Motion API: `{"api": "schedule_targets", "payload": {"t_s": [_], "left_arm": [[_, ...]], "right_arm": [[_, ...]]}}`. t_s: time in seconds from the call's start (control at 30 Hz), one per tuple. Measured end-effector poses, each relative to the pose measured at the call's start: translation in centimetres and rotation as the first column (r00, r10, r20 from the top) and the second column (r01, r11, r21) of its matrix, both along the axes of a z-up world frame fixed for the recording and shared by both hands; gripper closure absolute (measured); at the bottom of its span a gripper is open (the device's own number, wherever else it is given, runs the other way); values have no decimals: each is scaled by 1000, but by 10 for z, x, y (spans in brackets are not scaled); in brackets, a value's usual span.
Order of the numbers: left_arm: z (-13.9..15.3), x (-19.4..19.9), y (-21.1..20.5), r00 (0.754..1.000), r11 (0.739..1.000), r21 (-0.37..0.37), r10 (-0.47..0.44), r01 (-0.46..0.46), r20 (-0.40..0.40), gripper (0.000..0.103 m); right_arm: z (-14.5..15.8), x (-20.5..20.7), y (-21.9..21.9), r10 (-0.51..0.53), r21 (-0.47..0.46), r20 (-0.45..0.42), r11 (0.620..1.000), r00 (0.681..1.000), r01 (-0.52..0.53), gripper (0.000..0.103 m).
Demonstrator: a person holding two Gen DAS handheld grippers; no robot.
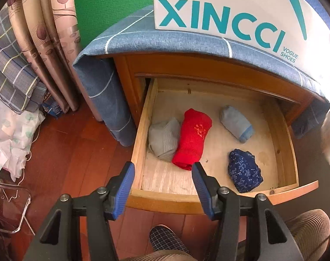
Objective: Take underwear out of drawer
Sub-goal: 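Carry the white pink-patterned underwear with the right tool into the shoe box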
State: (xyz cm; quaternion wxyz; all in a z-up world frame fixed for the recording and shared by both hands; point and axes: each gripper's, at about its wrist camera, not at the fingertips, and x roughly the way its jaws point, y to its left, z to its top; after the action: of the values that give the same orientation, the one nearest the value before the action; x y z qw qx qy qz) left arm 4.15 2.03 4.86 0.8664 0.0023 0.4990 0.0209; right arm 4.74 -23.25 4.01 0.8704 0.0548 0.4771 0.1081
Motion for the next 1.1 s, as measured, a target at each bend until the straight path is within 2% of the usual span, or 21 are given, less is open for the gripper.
{"api": "schedule_targets", "payload": {"t_s": [0.4,0.53,0.63,0.73,1.1], "left_arm": [[-1,-1,7,999,1000,-12,26,-26,18,47],[0,-2,7,999,1000,-9,26,-25,28,47],[0,-3,6,999,1000,-8,21,-20,30,47],[1,-4,8,999,1000,-26,19,-17,41,47],[0,-3,18,998,995,-95,44,-40,44,47]], "right_arm": [[114,12,-15,-7,40,182,999,983,0,77],[150,38,-18,-40,45,242,999,969,30,77],[165,62,-8,-51,15,269,999,962,49,77],[165,86,-2,-63,-2,251,998,966,65,76],[110,144,16,-83,-70,100,993,992,90,75]]}}
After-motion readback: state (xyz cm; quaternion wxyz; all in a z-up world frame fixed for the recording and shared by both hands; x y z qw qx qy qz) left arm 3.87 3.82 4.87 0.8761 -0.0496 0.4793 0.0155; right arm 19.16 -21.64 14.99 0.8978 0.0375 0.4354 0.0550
